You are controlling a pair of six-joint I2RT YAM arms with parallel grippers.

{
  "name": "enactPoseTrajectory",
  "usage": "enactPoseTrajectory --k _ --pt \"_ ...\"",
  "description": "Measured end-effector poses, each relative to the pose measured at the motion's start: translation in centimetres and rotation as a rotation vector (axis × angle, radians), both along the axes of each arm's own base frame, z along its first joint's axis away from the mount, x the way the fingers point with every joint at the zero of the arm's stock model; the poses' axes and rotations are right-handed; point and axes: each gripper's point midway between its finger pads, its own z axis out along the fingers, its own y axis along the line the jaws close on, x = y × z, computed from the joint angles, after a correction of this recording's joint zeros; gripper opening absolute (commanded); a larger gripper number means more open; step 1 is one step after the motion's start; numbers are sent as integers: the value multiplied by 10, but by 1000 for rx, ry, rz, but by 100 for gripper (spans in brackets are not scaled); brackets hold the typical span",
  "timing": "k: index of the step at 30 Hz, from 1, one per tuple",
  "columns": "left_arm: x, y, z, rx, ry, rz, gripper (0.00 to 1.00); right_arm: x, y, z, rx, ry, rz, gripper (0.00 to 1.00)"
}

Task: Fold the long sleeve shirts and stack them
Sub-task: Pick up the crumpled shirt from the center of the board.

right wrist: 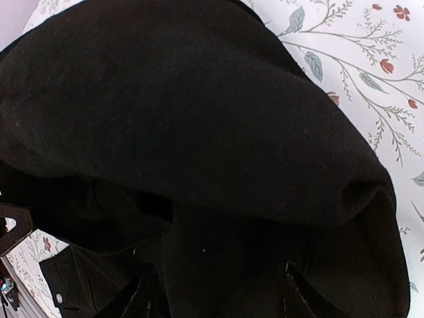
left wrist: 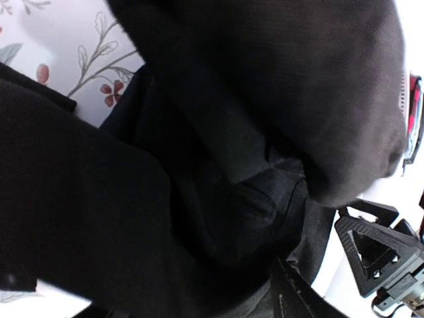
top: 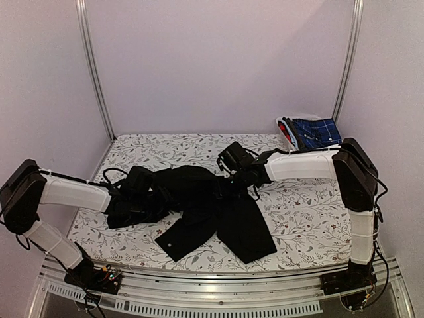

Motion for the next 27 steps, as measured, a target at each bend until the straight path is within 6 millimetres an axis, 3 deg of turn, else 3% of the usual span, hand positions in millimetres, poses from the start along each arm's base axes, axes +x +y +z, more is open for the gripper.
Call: enactPoseTrajectory --k 6,10,14,19,24,27 --pt "7 3 -1 -1 -5 51 21 2 9 -7 45 27 0 48" --pt "12 7 1 14 -21 71 2 1 11 -12 50 42 -1 23" --pt "17 16 0 39 -35 89 0 3 12 -10 55 36 -3 2" --pt "25 36 11 81 -75 123 0 17 11 10 23 -21 -30 0" --pt "41 88 38 165 -141 201 0 46 -2 42 -55 -143 -69 0" --pt "57 125 58 236 -176 252 0 70 -33 60 -136 -212 -118 0"
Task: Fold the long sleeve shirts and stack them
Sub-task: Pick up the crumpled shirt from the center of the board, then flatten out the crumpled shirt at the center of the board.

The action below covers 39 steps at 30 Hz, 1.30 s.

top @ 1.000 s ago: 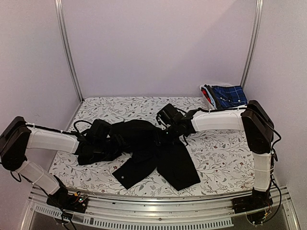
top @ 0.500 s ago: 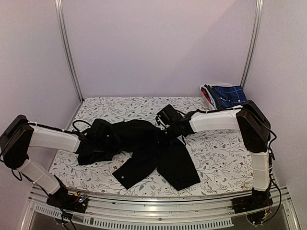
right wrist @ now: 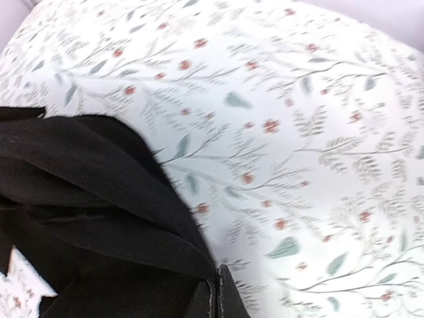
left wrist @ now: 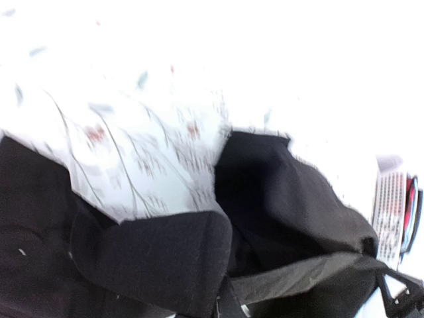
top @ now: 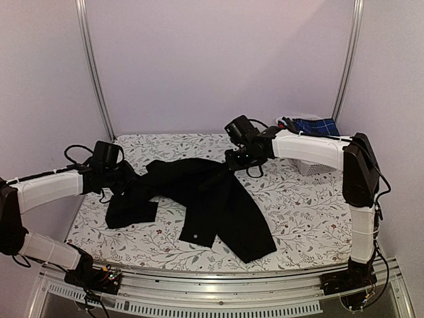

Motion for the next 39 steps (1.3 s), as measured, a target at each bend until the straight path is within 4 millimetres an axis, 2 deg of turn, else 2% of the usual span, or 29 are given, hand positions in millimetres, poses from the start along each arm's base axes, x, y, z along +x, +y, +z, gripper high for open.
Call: enactPoseTrajectory --k 7,9,12,15,18,20,21,22,23,24,25,26,27,30,32,35,37,39 --pt "42 82 67 133 -104 106 0 77 -114 57 -211 -172 -206 0" --pt "57 100 91 163 -140 120 0 91 -138 70 -249 -204 -245 0" --pt "90 112 122 202 -197 105 0 107 -167 89 -295 -242 -288 0" --pt "124 113 127 230 -197 50 0 117 -181 107 -318 -275 -306 0" --pt "156 105 111 241 -159 -25 0 129 -189 127 -332 -313 -308 0" --pt "176 100 96 243 -130 -69 0 140 -190 136 -329 -342 -311 0" --pt "185 98 85 244 -104 -87 0 147 -191 138 -332 -351 -315 4" --pt "191 97 78 248 -89 -99 1 156 -191 139 -334 -363 -319 14" --pt "197 96 69 250 -68 -110 8 163 -192 137 -342 -369 -321 25" --pt "200 96 65 252 -55 -117 14 169 -192 132 -346 -369 -322 31" --pt "203 95 61 251 -43 -124 28 176 -192 125 -356 -362 -319 41" --pt "206 94 60 254 -38 -134 48 181 -191 117 -367 -351 -306 49" --pt "209 94 61 254 -33 -143 63 185 -189 109 -365 -338 -303 57" --pt "218 90 74 249 -62 -166 79 183 -180 86 -353 -280 -275 74" --pt "218 85 80 244 -77 -180 82 175 -171 73 -352 -247 -246 78" --pt "206 75 74 228 -72 -201 78 150 -138 54 -331 -197 -167 78" --pt "190 65 62 218 -50 -218 72 123 -108 39 -312 -157 -95 77" --pt "165 47 45 203 -16 -246 66 89 -74 27 -280 -119 -16 77"
